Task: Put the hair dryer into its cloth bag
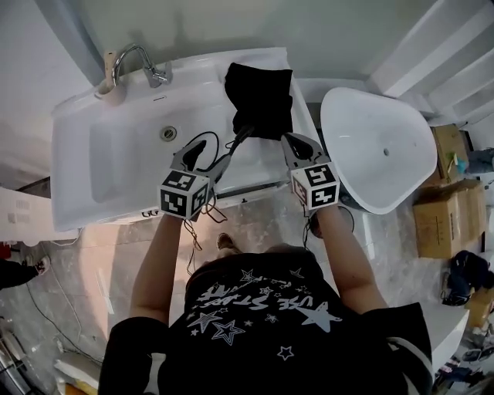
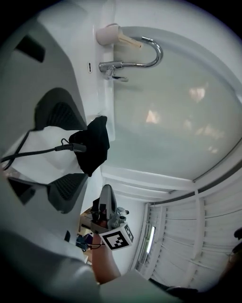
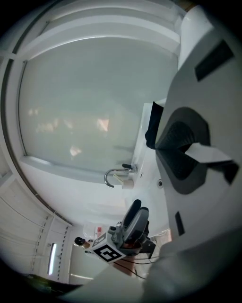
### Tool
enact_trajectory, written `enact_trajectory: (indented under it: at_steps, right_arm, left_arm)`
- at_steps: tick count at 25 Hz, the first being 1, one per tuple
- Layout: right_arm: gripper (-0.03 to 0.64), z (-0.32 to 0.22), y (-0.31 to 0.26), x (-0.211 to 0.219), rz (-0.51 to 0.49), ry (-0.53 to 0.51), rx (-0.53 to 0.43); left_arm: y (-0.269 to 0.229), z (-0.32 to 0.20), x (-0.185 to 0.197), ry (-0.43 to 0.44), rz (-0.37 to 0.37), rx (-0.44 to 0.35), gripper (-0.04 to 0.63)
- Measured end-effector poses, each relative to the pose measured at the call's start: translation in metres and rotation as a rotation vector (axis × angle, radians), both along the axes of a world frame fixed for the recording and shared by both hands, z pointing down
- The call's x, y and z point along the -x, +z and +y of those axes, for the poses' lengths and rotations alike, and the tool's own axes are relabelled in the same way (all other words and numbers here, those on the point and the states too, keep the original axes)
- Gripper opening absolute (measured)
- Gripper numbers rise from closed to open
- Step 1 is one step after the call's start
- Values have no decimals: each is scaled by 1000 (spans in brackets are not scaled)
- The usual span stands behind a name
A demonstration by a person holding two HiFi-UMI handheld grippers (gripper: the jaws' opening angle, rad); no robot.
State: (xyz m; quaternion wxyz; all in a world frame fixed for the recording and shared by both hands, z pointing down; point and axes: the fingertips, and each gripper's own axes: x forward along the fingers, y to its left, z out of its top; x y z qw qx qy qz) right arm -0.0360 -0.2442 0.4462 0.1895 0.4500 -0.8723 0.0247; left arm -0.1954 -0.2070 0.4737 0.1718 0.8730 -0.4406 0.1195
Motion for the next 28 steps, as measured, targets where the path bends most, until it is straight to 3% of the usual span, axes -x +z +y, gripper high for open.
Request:
enact_trajectory:
  at_steps: [11, 18, 28]
  right_arm:
    - [6, 13, -9, -3, -29, -178, 15]
    - [6, 40, -13, -19, -43, -312, 6]
    - [6, 79, -4, -53, -55, -427, 19]
  left_arm:
    - [-20, 43, 4, -259, 55, -18, 175]
    - [-16, 80, -24, -373, 62, 6, 14]
    - [-5, 135, -70, -484, 21, 31, 11]
